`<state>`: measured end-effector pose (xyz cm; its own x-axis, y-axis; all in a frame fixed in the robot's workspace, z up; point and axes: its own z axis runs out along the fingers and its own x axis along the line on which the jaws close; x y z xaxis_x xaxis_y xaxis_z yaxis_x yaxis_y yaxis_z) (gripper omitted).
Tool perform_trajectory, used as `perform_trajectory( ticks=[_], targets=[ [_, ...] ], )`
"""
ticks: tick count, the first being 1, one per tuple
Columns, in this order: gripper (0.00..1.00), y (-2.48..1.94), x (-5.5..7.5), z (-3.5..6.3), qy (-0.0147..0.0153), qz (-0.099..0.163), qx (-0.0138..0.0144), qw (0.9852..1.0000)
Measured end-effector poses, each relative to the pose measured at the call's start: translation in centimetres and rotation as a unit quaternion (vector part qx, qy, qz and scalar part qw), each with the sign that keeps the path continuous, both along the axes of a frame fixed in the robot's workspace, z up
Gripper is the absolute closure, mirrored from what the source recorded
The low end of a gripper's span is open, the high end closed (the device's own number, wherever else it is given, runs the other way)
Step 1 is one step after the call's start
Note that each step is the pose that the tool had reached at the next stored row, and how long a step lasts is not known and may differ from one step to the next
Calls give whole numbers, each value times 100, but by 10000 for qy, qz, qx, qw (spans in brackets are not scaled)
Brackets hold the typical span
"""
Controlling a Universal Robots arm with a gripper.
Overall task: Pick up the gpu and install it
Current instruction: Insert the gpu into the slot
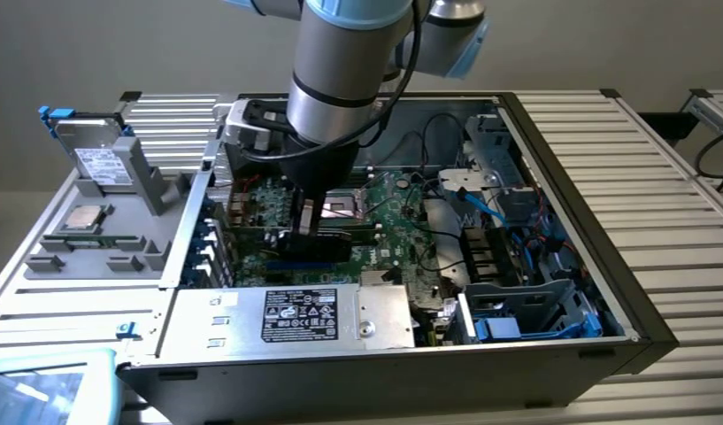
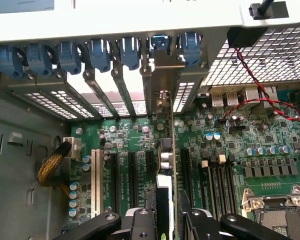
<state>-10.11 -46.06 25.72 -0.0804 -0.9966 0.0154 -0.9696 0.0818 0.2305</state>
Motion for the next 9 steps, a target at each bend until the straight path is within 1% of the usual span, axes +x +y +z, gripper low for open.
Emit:
perform_trajectory(
  ticks=[6, 9],
  targets=[
    [73, 3, 1, 0, -1, -1, -1, 10000],
    [73, 8, 0, -3, -21, 1, -2, 10000]
  ],
)
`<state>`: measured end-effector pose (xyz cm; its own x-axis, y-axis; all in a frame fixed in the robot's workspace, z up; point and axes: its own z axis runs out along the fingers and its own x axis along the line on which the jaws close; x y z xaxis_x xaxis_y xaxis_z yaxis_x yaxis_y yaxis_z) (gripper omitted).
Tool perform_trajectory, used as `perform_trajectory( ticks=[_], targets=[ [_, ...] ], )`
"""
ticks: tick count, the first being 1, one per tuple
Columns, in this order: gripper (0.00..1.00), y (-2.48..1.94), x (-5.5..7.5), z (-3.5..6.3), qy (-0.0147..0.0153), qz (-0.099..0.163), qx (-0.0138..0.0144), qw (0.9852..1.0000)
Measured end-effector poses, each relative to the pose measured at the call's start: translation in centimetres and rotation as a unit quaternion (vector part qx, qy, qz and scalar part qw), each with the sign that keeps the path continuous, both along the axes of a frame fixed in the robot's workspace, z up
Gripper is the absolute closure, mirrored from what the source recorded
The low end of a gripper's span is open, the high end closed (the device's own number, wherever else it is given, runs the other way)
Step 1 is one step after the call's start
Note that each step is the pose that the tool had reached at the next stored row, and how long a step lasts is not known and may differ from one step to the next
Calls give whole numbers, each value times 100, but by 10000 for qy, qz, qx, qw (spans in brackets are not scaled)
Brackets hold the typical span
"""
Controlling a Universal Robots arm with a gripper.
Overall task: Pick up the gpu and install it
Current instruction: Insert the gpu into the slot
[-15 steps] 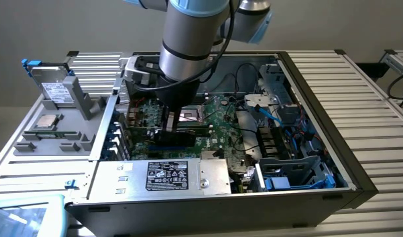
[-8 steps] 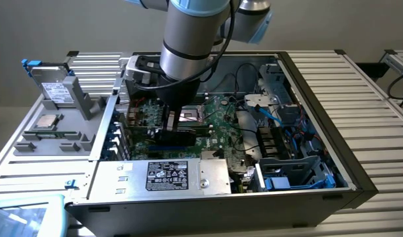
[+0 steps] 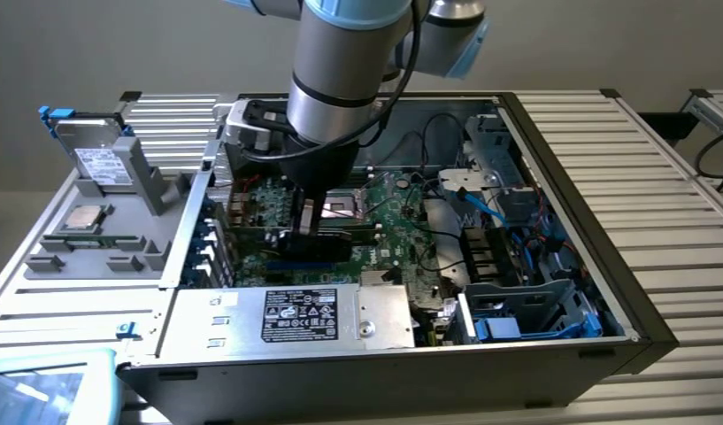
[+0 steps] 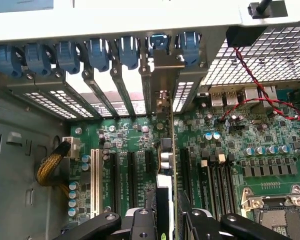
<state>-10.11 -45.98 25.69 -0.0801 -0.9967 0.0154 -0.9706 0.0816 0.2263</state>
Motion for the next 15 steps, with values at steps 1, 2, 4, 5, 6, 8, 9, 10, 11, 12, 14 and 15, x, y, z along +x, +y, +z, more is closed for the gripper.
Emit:
perform_trajectory(
  ticks=[1, 2, 4, 5, 6, 8, 9, 10, 11, 12, 14, 15],
  targets=[
    [73, 2, 0, 0, -9, 1, -5, 10000],
    [73, 4, 1, 2, -17, 3, -12, 10000],
    [73, 7, 1, 1, -26, 3, -26, 10000],
    [73, 9, 1, 1, -27, 3, -32, 10000],
    [73, 10, 1, 2, -27, 3, -38, 10000],
    [73, 11, 0, 2, -27, 3, -48, 10000],
    [73, 12, 0, 2, -28, 3, -50, 10000],
    [73, 13, 1, 1, -30, 3, -51, 10000],
    [73, 13, 1, -1, -32, 3, -52, 10000],
    [73, 13, 1, -2, -33, 3, -52, 10000],
    [73, 15, 0, -3, -33, 3, -52, 10000],
    [73, 15, 0, -3, -33, 3, -52, 10000]
  ],
)
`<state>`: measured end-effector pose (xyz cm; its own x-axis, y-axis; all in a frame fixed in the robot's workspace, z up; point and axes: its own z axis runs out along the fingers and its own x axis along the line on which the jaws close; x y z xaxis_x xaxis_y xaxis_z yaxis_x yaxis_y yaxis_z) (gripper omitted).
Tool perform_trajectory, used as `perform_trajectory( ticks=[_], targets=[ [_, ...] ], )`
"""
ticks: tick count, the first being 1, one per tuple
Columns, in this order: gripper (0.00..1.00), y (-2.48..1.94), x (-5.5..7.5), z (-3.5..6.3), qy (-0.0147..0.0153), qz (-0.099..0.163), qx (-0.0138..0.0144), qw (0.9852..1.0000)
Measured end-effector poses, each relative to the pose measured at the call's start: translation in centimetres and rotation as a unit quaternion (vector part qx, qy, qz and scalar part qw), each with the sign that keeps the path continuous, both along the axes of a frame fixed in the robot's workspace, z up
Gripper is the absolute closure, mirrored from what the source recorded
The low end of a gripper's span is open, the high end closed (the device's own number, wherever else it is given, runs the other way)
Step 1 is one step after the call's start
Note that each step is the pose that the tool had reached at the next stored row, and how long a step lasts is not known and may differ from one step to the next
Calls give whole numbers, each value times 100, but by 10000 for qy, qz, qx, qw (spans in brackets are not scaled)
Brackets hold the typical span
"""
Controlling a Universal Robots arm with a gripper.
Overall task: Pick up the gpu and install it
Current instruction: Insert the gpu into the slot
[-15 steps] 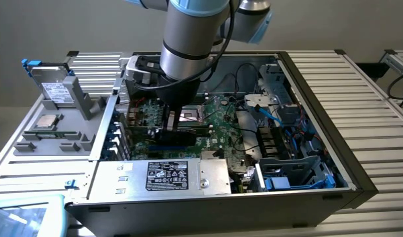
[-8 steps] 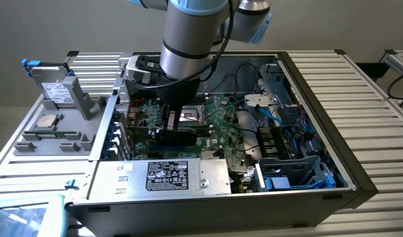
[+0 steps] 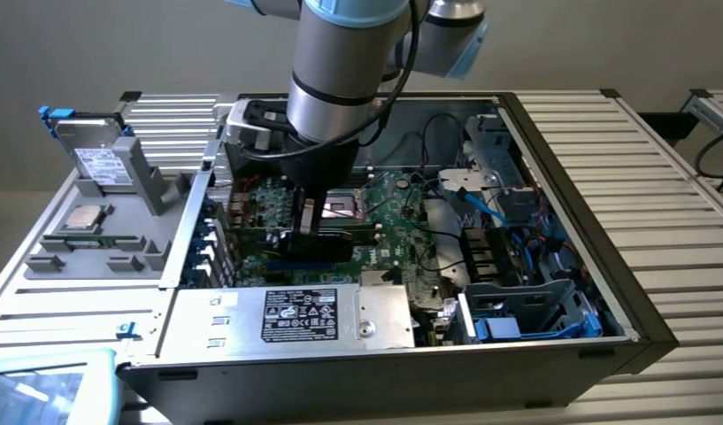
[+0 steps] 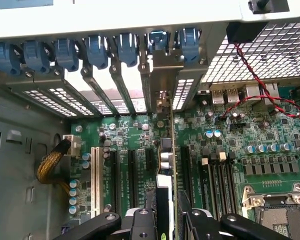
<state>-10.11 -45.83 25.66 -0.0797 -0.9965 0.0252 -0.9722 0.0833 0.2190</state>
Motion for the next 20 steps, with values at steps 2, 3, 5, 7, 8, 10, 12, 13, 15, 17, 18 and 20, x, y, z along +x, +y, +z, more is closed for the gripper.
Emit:
perform_trajectory(
  ticks=[2, 3, 5, 7, 8, 10, 12, 13, 15, 17, 18, 20],
  targets=[
    [73, 1, 0, -5, 0, -4, 1, 10000],
    [73, 1, 0, -10, 0, -7, 1, 10000],
    [73, 2, -1, -22, 0, -12, 0, 10000],
    [73, 5, -2, -24, 0, -15, -1, 10000],
    [73, 8, -4, -25, 0, -17, 0, 10000],
    [73, 16, -6, -25, 0, -16, 0, 10000],
    [73, 24, -9, -25, 0, -16, 0, 10000],
    [73, 27, -10, -25, 0, -16, 0, 10000],
    [73, 32, -13, -25, 0, -17, 0, 10000],
    [73, 33, -16, -25, 0, -18, 0, 10000],
    [73, 34, -16, -25, 0, -18, 0, 10000],
    [73, 36, -15, -26, 0, -3, -9, 10000]
  ],
)
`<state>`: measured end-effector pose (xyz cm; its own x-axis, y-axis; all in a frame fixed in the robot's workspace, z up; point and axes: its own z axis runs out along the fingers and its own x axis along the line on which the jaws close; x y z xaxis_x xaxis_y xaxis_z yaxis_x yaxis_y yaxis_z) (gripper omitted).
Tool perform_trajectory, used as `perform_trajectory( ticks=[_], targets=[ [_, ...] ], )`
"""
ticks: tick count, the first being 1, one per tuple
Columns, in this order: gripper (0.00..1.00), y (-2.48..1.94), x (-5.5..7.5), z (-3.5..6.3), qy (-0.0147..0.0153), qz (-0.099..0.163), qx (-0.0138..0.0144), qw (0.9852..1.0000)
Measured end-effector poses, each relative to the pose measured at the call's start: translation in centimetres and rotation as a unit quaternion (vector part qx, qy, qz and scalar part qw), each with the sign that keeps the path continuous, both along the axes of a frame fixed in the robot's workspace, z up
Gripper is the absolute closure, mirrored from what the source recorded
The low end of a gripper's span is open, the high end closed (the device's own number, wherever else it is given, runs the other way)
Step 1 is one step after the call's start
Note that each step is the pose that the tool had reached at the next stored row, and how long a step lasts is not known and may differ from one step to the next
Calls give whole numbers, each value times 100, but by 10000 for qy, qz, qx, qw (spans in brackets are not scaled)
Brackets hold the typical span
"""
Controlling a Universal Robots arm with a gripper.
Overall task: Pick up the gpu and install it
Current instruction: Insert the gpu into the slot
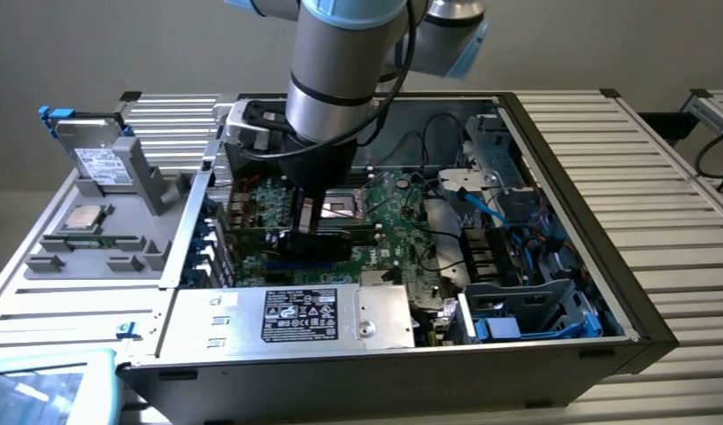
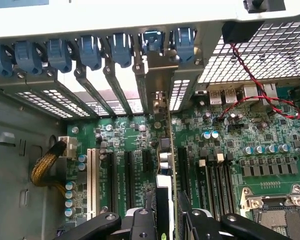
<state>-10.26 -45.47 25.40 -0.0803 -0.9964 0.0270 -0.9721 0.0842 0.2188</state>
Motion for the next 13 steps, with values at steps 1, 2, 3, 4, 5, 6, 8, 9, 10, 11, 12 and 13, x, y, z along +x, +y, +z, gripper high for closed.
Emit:
perform_trajectory(
  ticks=[1, 2, 3, 4, 5, 6, 8, 9, 10, 11, 12, 13],
  targets=[
    [73, 0, 0, 0, -1, 41, -5, 10000],
    [73, 0, -1, 0, -4, 101, -6, 9999],
    [73, 0, -1, 0, -7, 160, -10, 9999],
    [73, 0, 0, 1, -7, 194, -21, 9998],
    [73, 0, 0, 0, -8, 208, -30, 9998],
    [73, 0, 0, 1, -7, 212, -33, 9998],
    [73, 0, 0, 1, -7, 212, -34, 9998],
    [73, 0, -1, 1, -7, 212, -34, 9998],
    [73, 1, 0, 1, -7, 207, -34, 9998],
    [73, 2, 0, 1, -7, 202, -34, 9998],
    [73, 2, 0, 1, -7, 199, -33, 9998],
    [73, 2, 0, 1, -7, 196, -34, 9998]
  ],
)
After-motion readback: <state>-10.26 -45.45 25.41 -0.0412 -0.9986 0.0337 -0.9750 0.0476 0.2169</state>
